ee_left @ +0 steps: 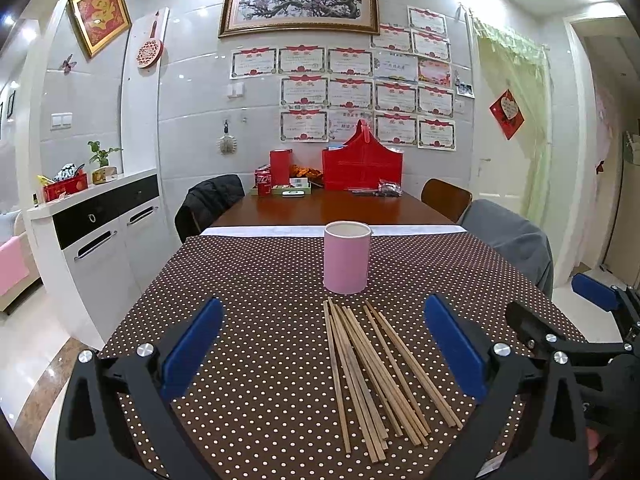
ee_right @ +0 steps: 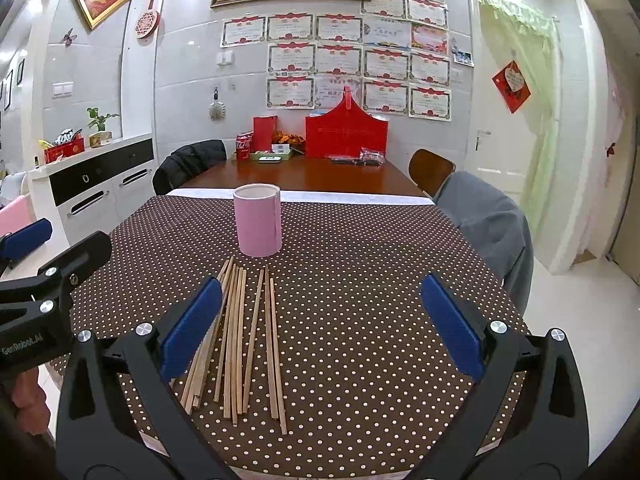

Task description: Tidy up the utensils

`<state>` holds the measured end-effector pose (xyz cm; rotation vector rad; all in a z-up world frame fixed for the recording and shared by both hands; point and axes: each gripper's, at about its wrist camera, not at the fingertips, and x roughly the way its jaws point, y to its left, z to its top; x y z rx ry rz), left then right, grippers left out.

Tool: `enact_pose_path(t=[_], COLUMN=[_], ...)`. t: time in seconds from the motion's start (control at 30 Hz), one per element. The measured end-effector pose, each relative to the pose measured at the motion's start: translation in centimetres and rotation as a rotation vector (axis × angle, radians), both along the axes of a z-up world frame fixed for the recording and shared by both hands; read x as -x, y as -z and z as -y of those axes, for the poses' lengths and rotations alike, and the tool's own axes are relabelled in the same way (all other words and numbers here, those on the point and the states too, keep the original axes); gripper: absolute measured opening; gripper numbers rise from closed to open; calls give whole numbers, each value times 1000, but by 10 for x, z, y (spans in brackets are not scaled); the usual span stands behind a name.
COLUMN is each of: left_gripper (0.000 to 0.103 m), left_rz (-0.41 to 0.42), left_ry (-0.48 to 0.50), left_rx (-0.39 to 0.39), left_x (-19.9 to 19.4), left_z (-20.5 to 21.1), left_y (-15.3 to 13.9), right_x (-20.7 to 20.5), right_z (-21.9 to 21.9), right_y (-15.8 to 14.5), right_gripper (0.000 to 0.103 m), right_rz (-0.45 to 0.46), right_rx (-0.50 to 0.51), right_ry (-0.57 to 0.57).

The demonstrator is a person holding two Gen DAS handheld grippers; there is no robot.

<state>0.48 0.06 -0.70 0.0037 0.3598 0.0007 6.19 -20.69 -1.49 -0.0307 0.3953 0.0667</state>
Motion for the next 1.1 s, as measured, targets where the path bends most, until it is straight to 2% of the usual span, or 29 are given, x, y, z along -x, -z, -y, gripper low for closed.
enact_pose_path(t=[0.83,1.1], left_gripper=[99,99], left_rz=[-15,-4], left_ry=[2,5], left_rx=[-12,-2], left_x=[-4,0], left_z=[0,-1], left_y=[2,2], right_x=[-4,-5], right_z=[-1,-8], right_y=[1,2], right_gripper=[98,98], right_rz=[-29,-66], right_rx=[3,-41], right_ry=[-12,-86])
